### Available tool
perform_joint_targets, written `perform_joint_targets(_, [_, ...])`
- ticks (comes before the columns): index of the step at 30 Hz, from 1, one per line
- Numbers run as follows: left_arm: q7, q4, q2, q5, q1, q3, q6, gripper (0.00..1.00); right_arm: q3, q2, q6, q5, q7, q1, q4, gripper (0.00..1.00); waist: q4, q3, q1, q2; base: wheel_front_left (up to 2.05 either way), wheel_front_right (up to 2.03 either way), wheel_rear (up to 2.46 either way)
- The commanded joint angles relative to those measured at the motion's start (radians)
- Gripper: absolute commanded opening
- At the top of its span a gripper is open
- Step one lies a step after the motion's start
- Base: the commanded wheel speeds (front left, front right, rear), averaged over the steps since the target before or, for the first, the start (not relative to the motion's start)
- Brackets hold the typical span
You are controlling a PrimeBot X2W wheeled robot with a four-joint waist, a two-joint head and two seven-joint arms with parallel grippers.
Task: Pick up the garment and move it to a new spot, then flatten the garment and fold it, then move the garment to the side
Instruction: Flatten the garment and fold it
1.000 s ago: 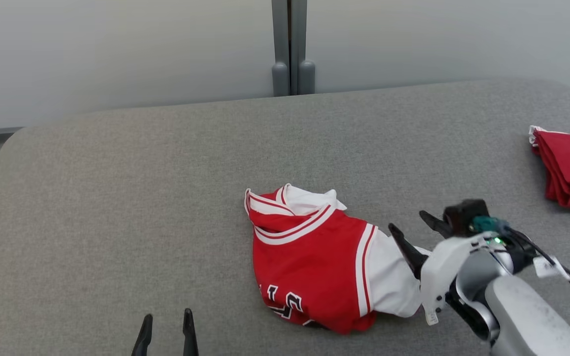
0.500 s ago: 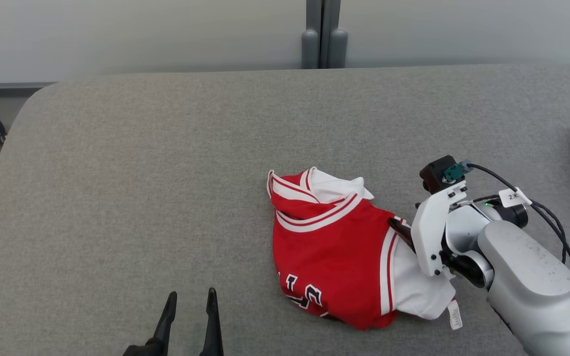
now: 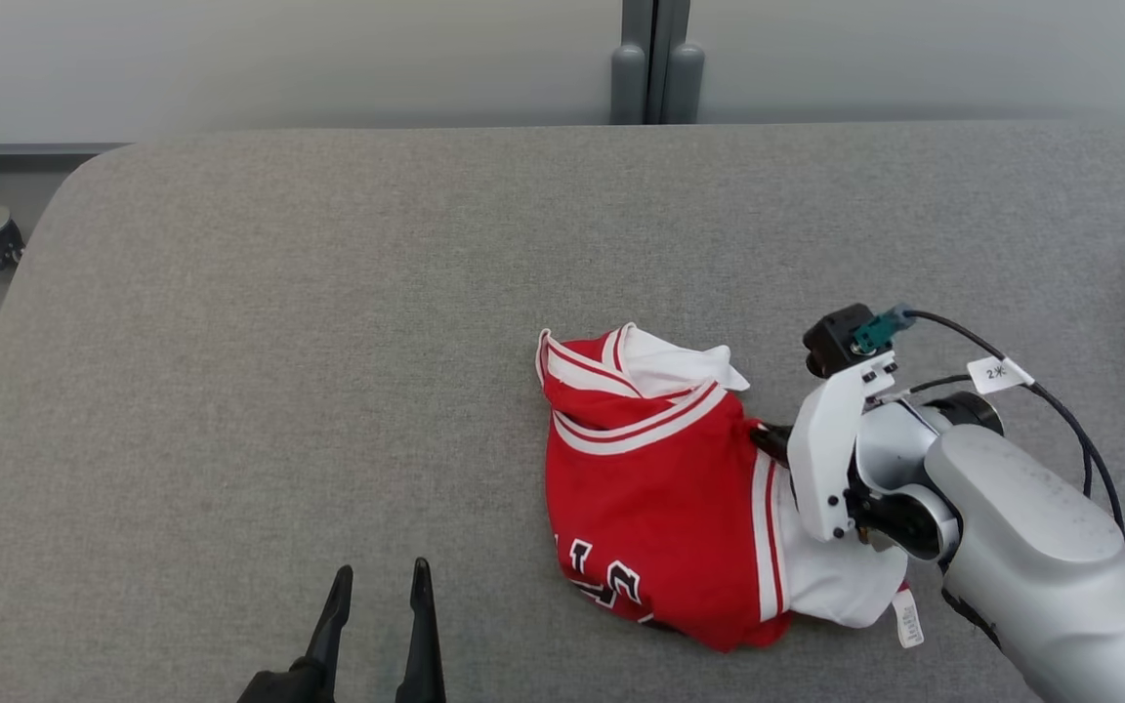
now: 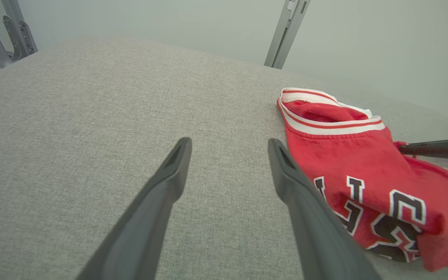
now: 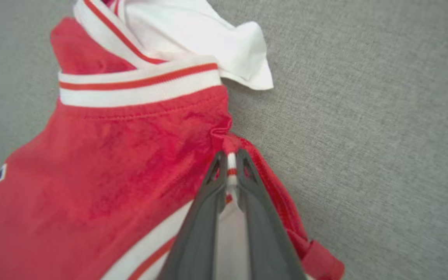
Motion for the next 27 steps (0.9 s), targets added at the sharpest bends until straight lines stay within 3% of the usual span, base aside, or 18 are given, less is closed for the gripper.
perform_joint_targets(1, [-0.003,-0.002,0.002,-0.002,-0.012,0.000,0.005,1.00,-0.003,0.000,-0.001,0.028,-0.021,-0.024,-0.020,0.00,-0.004,-0.001,0.0000,0.0000,0.00,0.00,0.00])
perform_joint_targets(14, [-0.003,0.004,0.002,-0.008,0.014,0.008,0.001,1.00,-0.005,0.029,-0.001,0.219,-0.059,-0.090,-0.305,0.00,-0.043,-0.054,0.0000,0.0000,0.00,0.00,0.00])
perform_joint_targets(20, [-0.003,0.003,0.002,-0.017,0.028,-0.003,0.002,1.00,-0.039,0.121,-0.001,0.254,-0.017,-0.126,-0.417,0.00,-0.050,-0.090,0.0000,0.0000,0.00,0.00,0.00])
perform_joint_targets(27, [-0.003,-0.004,0.002,-0.037,0.044,-0.017,0.010,1.00,-0.125,0.263,-0.001,0.226,0.046,-0.173,-0.464,0.00,-0.039,-0.121,0.0000,0.0000,0.00,0.00,0.00])
